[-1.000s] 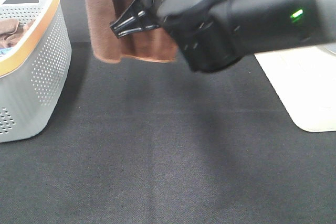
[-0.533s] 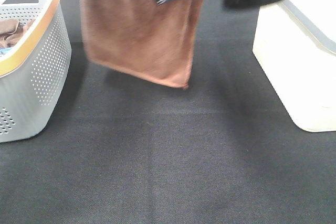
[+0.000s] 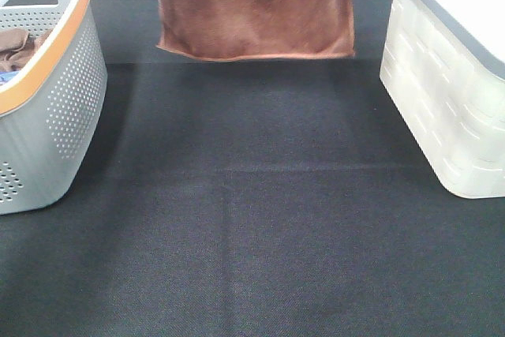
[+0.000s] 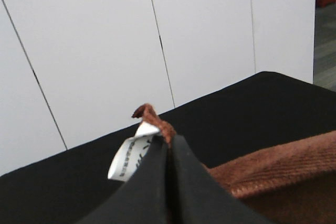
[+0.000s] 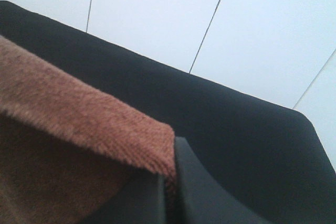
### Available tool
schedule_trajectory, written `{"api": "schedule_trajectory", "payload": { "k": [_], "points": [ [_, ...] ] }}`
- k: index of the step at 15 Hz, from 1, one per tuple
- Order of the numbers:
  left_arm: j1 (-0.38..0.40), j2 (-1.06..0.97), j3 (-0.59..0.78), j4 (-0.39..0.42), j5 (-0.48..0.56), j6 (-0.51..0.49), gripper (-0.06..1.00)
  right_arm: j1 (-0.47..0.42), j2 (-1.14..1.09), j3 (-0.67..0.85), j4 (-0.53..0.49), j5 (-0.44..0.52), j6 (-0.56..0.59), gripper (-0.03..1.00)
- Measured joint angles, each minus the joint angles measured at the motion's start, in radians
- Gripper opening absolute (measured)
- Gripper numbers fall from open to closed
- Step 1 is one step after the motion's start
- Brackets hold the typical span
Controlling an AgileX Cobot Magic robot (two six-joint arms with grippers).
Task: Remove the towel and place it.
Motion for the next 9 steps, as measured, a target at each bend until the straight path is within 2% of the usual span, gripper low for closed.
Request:
{"api": "schedule_trajectory", "payload": {
  "k": [1,2,4,6,7,9],
  "points": [
    [0.023,0.058,0.0,0.001,-0.128,0.0,0.0,-0.026,0.068,-0.07,-0.001,0.018,0.0,0.0],
    [0.034,0.095,0.0,0.004,-0.2,0.0,0.0,-0.035,0.109,-0.092,-0.002,0.021,-0.001,0.0],
    [0.038,0.165,0.0,0.008,-0.23,0.002,0.0,-0.038,0.18,-0.099,0.018,0.023,-0.009,0.0],
    [0.035,0.211,0.0,0.016,-0.106,0.002,0.0,-0.039,0.215,-0.079,0.093,0.025,-0.042,0.0],
    [0.035,0.211,0.0,0.016,-0.106,0.002,0.0,-0.039,0.215,-0.079,0.093,0.025,-0.042,0.0],
    [0.03,0.217,0.0,0.015,0.057,-0.016,0.0,-0.038,0.215,-0.033,0.184,0.027,-0.152,0.0]
  ]
}}
